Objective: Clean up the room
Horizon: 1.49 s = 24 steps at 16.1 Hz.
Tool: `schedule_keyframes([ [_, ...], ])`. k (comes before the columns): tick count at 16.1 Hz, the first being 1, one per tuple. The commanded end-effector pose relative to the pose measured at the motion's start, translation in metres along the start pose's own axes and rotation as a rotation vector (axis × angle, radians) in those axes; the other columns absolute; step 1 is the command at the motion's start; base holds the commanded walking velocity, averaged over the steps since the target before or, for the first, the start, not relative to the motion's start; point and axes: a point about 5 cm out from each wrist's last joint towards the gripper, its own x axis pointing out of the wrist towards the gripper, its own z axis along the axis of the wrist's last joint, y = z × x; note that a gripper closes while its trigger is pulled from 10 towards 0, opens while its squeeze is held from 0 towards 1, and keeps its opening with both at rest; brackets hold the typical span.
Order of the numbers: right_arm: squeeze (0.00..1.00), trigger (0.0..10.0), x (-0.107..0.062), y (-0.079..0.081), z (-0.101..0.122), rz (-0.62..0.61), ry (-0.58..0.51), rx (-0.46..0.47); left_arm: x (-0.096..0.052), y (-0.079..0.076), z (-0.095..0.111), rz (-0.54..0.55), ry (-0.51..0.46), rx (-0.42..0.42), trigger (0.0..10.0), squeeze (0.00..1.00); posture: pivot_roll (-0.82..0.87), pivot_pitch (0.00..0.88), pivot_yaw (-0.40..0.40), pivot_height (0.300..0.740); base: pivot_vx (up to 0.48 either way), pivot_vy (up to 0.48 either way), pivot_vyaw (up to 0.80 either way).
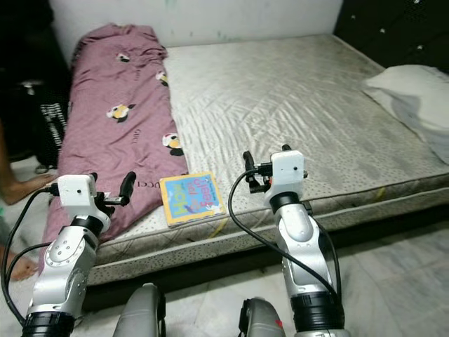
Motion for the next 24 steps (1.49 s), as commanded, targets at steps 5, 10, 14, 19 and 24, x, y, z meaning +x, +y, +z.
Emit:
schedule_keyframes([
  [5, 0.0, 10.0, 0.001, 0.0032, 0.0021, 0.024, -0.003, -0.006, 0.0011, -0.0001, 0.0043, -0.012, -0.012, 0.0, 10.0, 0.0, -0.05, 0.0, 0.005, 0.666, 0.268, 0.0, 0.0],
  [10, 0.0, 10.0, 0.0004, 0.0054, 0.0024, 0.043, -0.007, -0.01, 0.0007, 0.0001, 0.0046, -0.013, -0.012, 0.001, 10.0, 0.0, -0.05, 0.0, 0.004, 0.666, 0.324, 0.0, 0.0],
  [14, 0.0, 10.0, -0.0002, 0.0076, 0.0014, 0.059, -0.003, -0.008, -0.0001, 0.0003, 0.0052, -0.012, -0.014, 0.005, 10.0, 0.0, -0.04, 0.0, -0.002, 0.666, 0.354, 0.0, 0.0],
  [19, 0.0, 10.0, -0.0004, 0.0089, 0.0017, 0.07, -0.006, -0.003, -0.0014, 0.0005, 0.005, -0.013, -0.012, 0.006, 10.0, 0.0, -0.04, 0.0, -0.002, 0.666, 0.359, 0.0, 0.0],
  [24, 0.0, 10.0, 0.0007, 0.0101, 0.0027, 0.081, -0.01, -0.002, -0.0016, 0.0002, 0.0051, -0.017, -0.009, 0.003, 10.0, 0.0, -0.04, 0.0, -0.001, 0.666, 0.373, 0.0, 0.0],
])
